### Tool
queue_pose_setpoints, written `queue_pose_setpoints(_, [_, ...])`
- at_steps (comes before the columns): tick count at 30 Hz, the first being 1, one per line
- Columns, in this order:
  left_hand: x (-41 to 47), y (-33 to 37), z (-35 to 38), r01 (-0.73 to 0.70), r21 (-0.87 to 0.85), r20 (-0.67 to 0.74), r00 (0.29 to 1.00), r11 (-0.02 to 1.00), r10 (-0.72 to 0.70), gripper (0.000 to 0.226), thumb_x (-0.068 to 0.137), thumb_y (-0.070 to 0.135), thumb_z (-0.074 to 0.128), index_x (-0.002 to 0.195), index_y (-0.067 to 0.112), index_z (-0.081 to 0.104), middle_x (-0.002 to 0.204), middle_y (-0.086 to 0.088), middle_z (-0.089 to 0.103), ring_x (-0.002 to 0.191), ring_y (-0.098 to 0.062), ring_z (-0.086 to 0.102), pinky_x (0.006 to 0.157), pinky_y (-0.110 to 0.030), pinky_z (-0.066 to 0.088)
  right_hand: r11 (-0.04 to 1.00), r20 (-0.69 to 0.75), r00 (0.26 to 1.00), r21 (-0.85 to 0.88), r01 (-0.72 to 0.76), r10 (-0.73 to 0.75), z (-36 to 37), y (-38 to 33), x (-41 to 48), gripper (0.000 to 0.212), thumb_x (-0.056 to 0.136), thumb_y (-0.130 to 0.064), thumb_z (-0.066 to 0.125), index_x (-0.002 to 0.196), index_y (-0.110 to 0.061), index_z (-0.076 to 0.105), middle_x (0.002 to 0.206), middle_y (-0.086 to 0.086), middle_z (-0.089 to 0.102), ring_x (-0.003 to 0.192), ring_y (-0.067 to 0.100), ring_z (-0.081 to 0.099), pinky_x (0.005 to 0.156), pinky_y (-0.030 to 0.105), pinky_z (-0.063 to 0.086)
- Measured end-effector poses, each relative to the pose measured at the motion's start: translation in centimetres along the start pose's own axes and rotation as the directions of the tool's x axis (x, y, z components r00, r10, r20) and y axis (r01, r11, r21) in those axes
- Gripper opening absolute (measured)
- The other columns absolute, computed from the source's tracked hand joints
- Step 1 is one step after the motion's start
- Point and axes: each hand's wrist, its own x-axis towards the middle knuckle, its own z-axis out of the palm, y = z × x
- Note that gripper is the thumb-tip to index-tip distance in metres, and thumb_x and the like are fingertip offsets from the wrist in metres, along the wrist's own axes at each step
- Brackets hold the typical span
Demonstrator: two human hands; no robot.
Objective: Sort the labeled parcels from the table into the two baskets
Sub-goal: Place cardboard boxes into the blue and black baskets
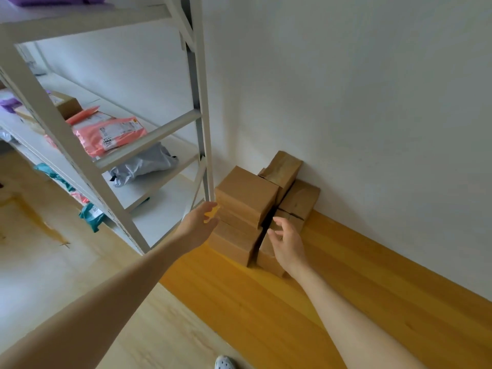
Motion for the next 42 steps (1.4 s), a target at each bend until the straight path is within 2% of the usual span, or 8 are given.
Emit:
queue_pose_setpoints(6, [4.1,0.6,-0.6,-0.008,-0.017,-0.03,1.0,1.0,0.008,0.041,0.099,0.023,0.05,0.139,0.021,0.044,0.14,-0.006,0.048,0.123,-0.023,0.051,0.092,-0.036,0.05,0.999,-0.005,1.0,0.044,-0.019,0.02,0.7,-0.6,3.7,0.044,0.102,-0.027,0.043,0.143,-0.011,0.038,0.143,0.003,0.046,0.121,0.011,0.049,0.091,0.018,0.039])
queue_pose_setpoints(9, [5.5,0.6,-0.5,0.007,-0.044,-0.028,1.0,0.999,-0.009,0.039,0.1,0.022,0.048,0.139,0.022,0.044,0.139,-0.006,0.048,0.126,-0.022,0.048,0.092,-0.042,0.052,0.995,-0.006,0.997,0.066,-0.071,0.071,1.2,-0.4,4.1,0.046,0.102,-0.033,0.039,0.143,-0.012,0.038,0.141,0.004,0.048,0.124,0.015,0.049,0.092,0.02,0.04])
queue_pose_setpoints(15, [8.8,0.0,0.2,0.117,-0.246,0.014,0.993,0.962,-0.117,0.043,0.1,0.028,0.047,0.141,0.019,0.041,0.135,-0.001,0.05,0.113,-0.013,0.049,0.091,-0.028,0.042,0.97,-0.011,0.986,0.182,-0.163,0.168,2.1,-0.7,5.2,0.06,0.097,-0.05,0.042,0.146,-0.016,0.035,0.141,-0.001,0.049,0.111,0.003,0.046,0.092,0.021,0.039])
queue_pose_setpoints(21, [11.6,-0.9,0.2,0.194,-0.308,0.191,0.972,0.931,-0.139,0.04,0.1,0.037,0.045,0.135,0.019,0.049,0.133,0.0,0.052,0.117,-0.016,0.048,0.106,-0.04,0.04,0.913,-0.008,0.961,0.314,-0.26,0.277,3.5,-1.5,4.8,0.081,0.085,-0.065,0.049,0.15,-0.021,0.026,0.149,-0.006,0.039,0.132,0.014,0.043,0.104,0.029,0.037])
queue_pose_setpoints(27, [13.7,-1.1,-1.1,0.278,-0.285,0.358,0.919,0.917,-0.167,0.045,0.099,0.043,0.042,0.137,0.02,0.049,0.132,-0.002,0.052,0.121,-0.022,0.048,0.104,-0.044,0.042,0.888,-0.065,0.943,0.363,-0.283,0.327,5.3,-2.8,4.2,0.064,0.093,-0.036,0.06,0.148,-0.018,0.032,0.145,-0.005,0.046,0.133,0.017,0.043,0.111,0.042,0.037])
queue_pose_setpoints(32, [13.7,-1.5,-1.8,0.276,-0.294,0.445,0.887,0.915,-0.124,0.044,0.099,0.047,0.043,0.136,0.024,0.047,0.129,0.001,0.052,0.122,-0.023,0.047,0.102,-0.044,0.042,0.865,-0.16,0.912,0.41,-0.288,0.379,7.0,-4.5,4.3,0.056,0.093,-0.025,0.062,0.143,-0.015,0.039,0.133,-0.005,0.055,0.122,0.013,0.05,0.103,0.029,0.041])
queue_pose_setpoints(37, [13.8,-1.6,-3.1,0.214,-0.332,0.454,0.89,0.919,-0.044,0.033,0.097,0.051,0.043,0.122,0.031,0.05,0.122,0.001,0.054,0.114,-0.025,0.05,0.096,-0.044,0.045,0.881,-0.277,0.888,0.41,-0.236,0.367,8.6,-6.3,3.3,0.053,0.091,-0.019,0.065,0.139,-0.014,0.043,0.128,-0.004,0.059,0.117,0.011,0.055,0.094,0.018,0.044])
queue_pose_setpoints(42, [13.2,-0.1,-3.8,0.149,-0.384,0.463,0.885,0.911,0.051,0.021,0.095,0.052,0.045,0.098,0.033,0.053,0.108,0.003,0.06,0.105,-0.023,0.057,0.086,-0.04,0.048,0.883,-0.391,0.851,0.442,-0.16,0.35,8.8,-8.1,1.7,0.046,0.089,-0.014,0.067,0.127,-0.03,0.046,0.121,-0.011,0.059,0.113,0.004,0.055,0.092,0.013,0.043])
